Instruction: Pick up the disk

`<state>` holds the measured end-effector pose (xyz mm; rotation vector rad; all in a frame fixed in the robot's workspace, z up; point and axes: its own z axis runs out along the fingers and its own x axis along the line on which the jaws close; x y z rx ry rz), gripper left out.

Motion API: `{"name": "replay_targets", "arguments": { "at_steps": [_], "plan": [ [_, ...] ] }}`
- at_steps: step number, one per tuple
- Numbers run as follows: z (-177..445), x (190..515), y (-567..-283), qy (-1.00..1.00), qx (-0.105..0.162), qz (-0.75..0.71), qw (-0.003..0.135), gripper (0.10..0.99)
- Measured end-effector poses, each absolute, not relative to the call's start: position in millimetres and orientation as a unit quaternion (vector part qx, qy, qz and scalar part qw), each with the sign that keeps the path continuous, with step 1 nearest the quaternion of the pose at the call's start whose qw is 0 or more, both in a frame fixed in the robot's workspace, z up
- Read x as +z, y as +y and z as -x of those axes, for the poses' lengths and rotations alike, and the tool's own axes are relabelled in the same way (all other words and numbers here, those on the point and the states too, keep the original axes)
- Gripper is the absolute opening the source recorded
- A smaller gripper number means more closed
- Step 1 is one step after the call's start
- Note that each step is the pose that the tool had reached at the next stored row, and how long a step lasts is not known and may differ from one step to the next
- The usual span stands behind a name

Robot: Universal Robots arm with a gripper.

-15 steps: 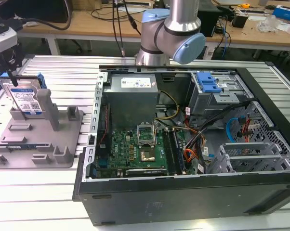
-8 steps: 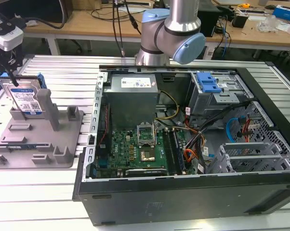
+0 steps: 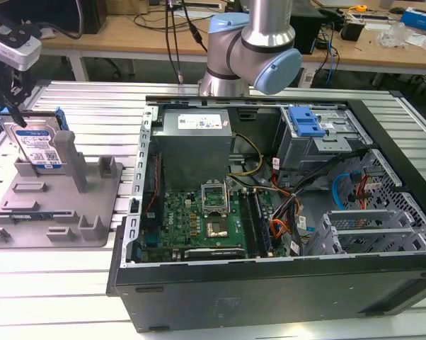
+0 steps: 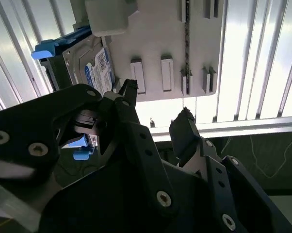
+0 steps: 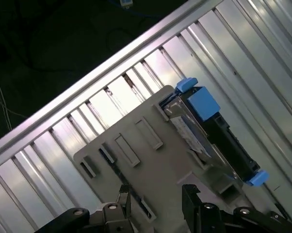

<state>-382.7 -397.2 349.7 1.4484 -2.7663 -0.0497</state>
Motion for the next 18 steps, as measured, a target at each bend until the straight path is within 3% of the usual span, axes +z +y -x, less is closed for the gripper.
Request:
{"name": "replay_targets", "arguments": {
  "at_steps": [18],
  "plan": [
    [382.7,345.6,-397.2,-0.770,-0.014,-0.638,0.012,0.541]
  ]
}}
